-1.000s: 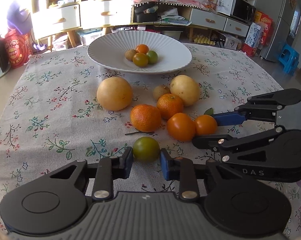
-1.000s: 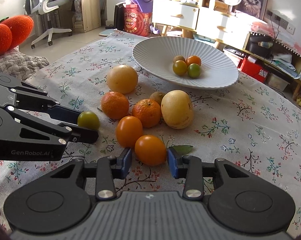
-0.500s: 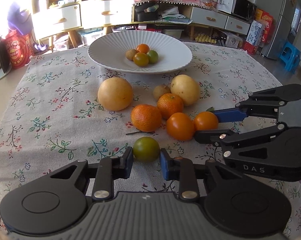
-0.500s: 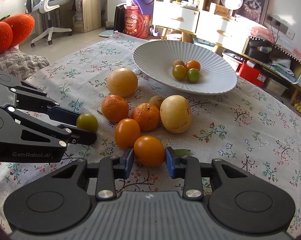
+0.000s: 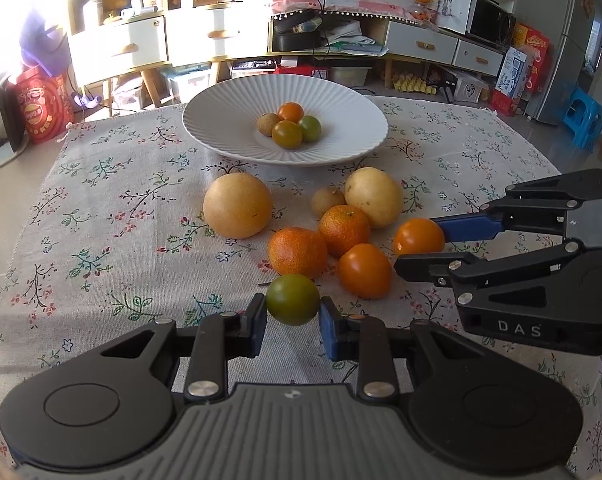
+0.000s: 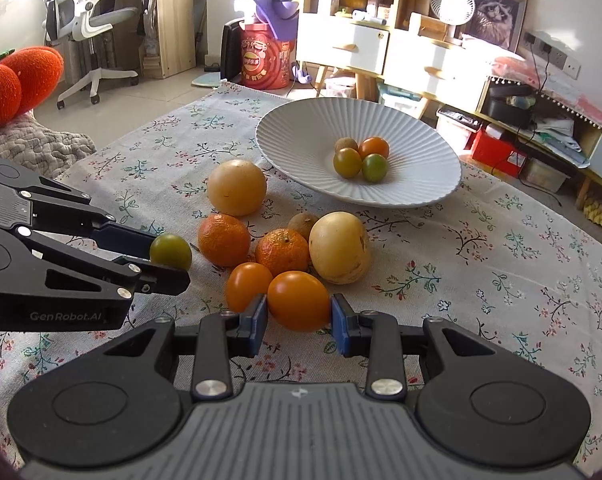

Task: Organize fruits
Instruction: 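Lift both held cherry tomatoes and carry them over the white bowl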

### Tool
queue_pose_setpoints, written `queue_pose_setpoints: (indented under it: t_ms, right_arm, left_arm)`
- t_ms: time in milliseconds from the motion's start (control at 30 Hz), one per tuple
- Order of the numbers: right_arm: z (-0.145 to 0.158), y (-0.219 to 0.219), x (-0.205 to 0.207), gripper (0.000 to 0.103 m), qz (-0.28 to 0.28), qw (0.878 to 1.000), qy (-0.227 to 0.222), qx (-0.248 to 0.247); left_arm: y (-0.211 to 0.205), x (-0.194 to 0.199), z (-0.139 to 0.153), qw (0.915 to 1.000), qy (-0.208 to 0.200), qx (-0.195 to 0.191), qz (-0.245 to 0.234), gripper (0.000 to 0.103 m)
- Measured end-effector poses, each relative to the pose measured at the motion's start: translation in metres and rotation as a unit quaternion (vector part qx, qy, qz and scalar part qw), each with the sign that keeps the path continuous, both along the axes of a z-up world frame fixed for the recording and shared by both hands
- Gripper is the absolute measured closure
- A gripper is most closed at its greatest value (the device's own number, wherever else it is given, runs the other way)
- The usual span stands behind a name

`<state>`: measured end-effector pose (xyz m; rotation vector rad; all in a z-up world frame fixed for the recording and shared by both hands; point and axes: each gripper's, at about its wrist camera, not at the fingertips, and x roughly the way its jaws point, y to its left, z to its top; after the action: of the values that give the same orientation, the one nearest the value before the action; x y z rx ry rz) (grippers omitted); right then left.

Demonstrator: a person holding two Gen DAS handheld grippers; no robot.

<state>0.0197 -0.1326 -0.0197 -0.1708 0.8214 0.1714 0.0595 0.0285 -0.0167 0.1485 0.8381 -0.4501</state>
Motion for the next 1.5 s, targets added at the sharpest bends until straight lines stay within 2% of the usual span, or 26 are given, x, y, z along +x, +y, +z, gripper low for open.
queue_pose_setpoints:
  t_ms: [700, 1500]
  right_arm:
    - [0.019, -0.006, 0.005, 0.072, -0.014, 1.0, -0.022, 0.015]
    - [0.035, -0.027, 0.023, 0.072, -0.05, 0.998, -0.036, 0.016]
  left_arm:
    - [-0.002, 0.012, 0.018, 0.9996, -0.026, -0.01, 0.008, 0.099]
    - [-0.036, 0.038, 0.034, 0.9981, -0.061, -0.001, 0.0, 0.099]
